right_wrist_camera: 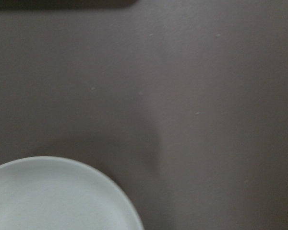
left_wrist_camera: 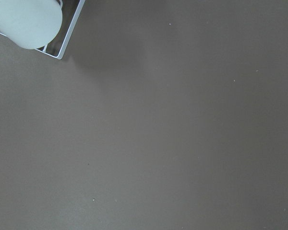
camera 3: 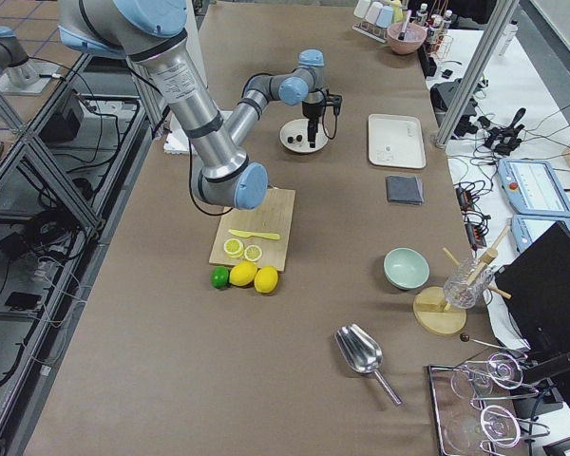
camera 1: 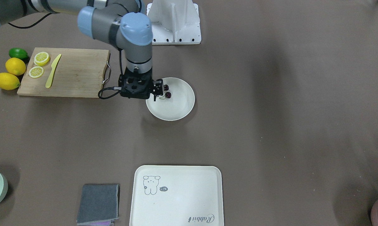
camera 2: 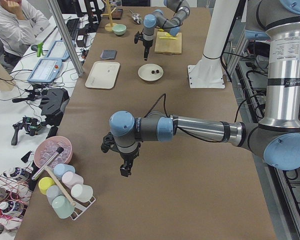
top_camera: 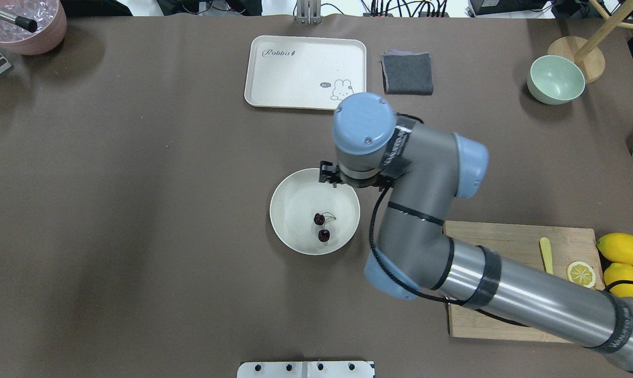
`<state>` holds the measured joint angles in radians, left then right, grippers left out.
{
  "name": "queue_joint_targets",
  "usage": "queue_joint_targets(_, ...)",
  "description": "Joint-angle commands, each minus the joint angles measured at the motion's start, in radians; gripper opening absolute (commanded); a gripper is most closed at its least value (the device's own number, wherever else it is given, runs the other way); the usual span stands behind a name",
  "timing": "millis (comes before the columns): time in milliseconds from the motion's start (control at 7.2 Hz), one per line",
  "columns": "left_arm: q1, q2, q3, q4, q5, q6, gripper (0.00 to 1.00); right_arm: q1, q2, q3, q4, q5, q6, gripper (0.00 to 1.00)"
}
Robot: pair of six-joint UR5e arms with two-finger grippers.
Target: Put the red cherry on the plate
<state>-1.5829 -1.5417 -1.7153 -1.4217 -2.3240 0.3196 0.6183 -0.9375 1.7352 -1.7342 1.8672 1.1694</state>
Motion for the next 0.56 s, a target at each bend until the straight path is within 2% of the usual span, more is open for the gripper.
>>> queue_joint_targets(0, 0.000, 0.000, 0.003, 0.003, 0.002, -0.005, 0.98, 0.255, -0.185, 0.092, -0.036, 0.192, -0.303, 1.00)
queue_joint_targets(139, 0.000, 0.000, 0.009, 0.009, 0.006, -0.007, 0.98, 0.332, -0.235, 0.095, -0.083, 0.228, -0.436, 1.00)
queue_joint_targets(278, 0.000, 0.000, 0.005, 0.015, 0.006, -0.007, 0.98, 0.415, -0.300, 0.057, -0.077, 0.231, -0.576, 1.00)
queue_joint_targets(417, 0.000, 0.008, 0.005, 0.023, 0.006, -0.005, 0.98, 0.502, -0.314, -0.015, -0.077, 0.292, -0.714, 1.00)
